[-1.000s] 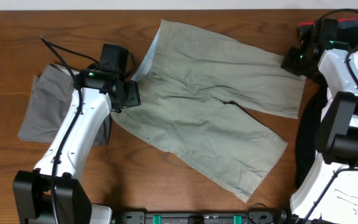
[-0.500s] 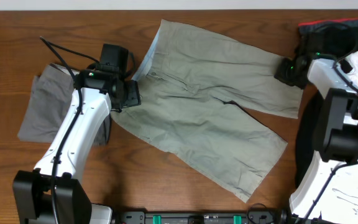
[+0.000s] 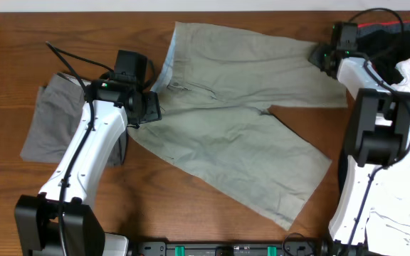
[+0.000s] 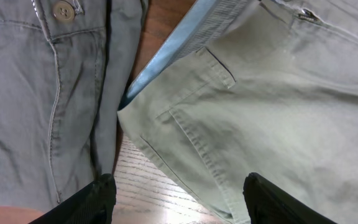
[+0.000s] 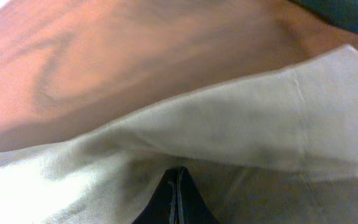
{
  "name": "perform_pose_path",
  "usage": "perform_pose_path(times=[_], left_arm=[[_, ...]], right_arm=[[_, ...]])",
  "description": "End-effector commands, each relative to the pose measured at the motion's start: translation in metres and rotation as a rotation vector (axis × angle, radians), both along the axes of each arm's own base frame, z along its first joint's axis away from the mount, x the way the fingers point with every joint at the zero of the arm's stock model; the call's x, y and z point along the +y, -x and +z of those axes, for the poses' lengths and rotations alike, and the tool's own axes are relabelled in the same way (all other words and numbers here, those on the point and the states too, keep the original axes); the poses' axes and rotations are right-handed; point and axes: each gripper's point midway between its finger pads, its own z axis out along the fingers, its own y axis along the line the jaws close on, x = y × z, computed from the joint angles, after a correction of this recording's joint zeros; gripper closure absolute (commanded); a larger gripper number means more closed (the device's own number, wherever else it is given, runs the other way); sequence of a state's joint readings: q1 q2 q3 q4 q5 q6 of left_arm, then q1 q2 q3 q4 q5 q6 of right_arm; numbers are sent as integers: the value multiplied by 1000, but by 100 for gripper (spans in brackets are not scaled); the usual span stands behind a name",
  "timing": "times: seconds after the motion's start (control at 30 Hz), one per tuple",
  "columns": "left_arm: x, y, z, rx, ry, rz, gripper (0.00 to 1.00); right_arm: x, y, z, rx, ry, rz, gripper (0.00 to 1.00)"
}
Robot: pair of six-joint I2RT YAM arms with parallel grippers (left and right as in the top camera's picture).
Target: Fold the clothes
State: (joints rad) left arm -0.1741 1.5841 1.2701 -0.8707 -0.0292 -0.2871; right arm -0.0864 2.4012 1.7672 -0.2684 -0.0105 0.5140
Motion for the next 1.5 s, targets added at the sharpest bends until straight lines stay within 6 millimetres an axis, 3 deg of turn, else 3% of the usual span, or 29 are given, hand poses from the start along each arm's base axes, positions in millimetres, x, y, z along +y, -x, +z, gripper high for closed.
perform_pose_path(times=[0.0,0.07,0.2,0.33,0.5,0.67,0.8,0.9,1.07,1.27,1.37,1.47], left_arm=[[0,0,2,-2,-1,-6,32],[0,0,2,-2,-1,-5,32],[0,1,2,-1,-1,-6,32],[0,4,1,12,-3,-6,31],[1,7,-1,28,-7,-6,31],[1,8,2,27,-12,-24,31],[3,17,25,11,-10,-24,31],[4,23,48,-41,-3,-23,31],[9,42,97,-185,15,-20,16],[13,66,134,-302,35,-18,9],[14,73,141,-326,39,-18,8],[15,76,141,-323,38,-19,8]], right_arm=[[42,1,-39,65,-120,82,99],[53,-20,-11,-7,-132,140,99],[67,-42,36,-92,-161,246,99],[80,-40,94,-130,-219,411,88],[80,-6,162,-113,-185,535,74],[79,47,235,-106,-83,607,64],[75,98,286,-73,-17,566,64],[85,130,313,-74,-2,586,62],[104,193,334,10,23,623,60],[126,251,338,120,64,650,60],[127,272,332,192,124,566,59],[130,289,307,296,157,463,61]])
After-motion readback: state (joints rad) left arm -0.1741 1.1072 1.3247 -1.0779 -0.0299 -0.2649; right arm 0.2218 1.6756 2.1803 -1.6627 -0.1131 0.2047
